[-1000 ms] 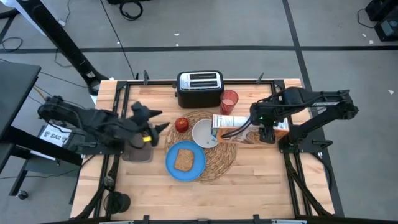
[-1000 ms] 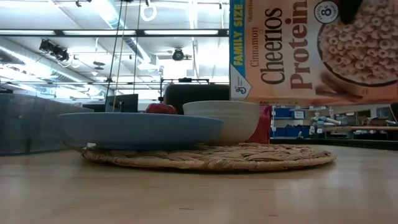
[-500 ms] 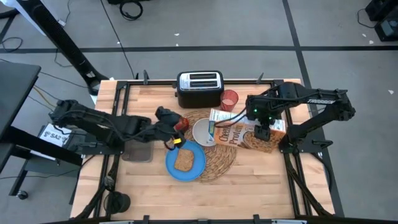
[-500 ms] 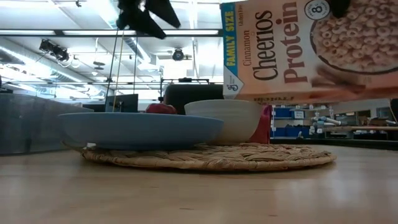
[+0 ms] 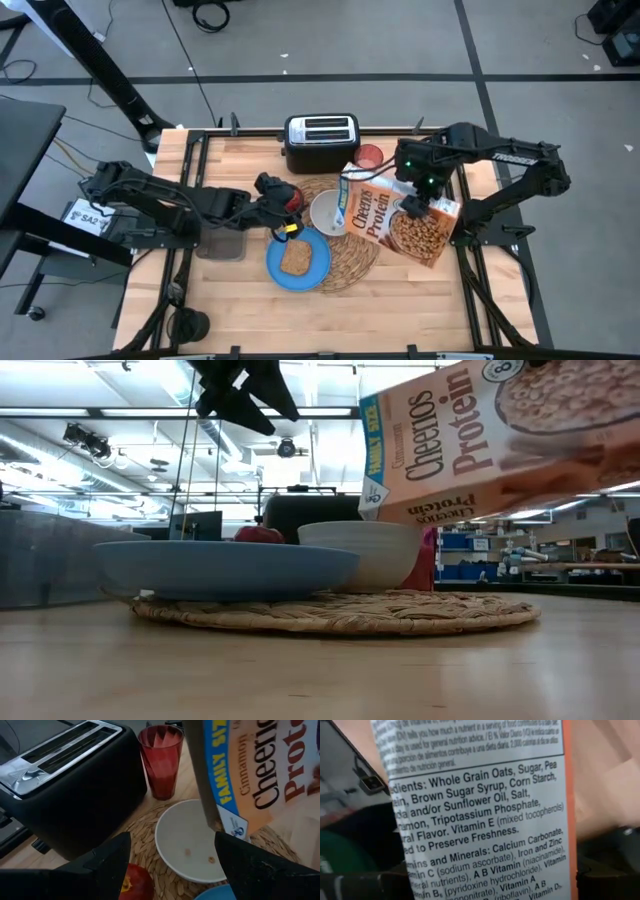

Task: Arrange a breakfast setting
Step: Pour the cereal from the orange cereal box into the white bowl

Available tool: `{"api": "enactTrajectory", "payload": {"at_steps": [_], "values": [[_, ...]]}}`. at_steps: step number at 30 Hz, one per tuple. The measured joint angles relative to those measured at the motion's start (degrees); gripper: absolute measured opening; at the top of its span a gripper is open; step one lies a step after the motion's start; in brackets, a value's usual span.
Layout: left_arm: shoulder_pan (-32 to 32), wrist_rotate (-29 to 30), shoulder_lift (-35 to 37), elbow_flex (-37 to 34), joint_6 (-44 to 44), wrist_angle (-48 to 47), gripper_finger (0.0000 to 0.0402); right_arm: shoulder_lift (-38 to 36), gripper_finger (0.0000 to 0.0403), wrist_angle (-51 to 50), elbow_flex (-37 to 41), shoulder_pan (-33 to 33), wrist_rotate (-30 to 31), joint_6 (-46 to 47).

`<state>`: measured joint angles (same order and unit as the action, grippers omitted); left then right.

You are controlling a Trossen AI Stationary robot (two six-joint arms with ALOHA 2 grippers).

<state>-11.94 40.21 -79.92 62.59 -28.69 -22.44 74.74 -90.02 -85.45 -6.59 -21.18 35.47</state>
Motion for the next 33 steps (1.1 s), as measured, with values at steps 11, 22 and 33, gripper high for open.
{"api": "enactTrajectory", "payload": {"at_steps": [11,22,33], "values": [[0.00,0.13,0.00,0.00,-0.02,-0.04,0.0293,0.00,0.0245,0.12,0.00,-3.26,-7.67,8.50],[0.00,0.25,0.00,0.00,2.84,-0.11,0.0293,0.00,0.0245,3.52,0.00,-5.32,-12.46,14.16],[-0.50,0.28,0.02,0.00,8.32,-0.05,0.0293,0.00,0.0244,5.47,0.00,-5.82,-14.80,19.41]]}}
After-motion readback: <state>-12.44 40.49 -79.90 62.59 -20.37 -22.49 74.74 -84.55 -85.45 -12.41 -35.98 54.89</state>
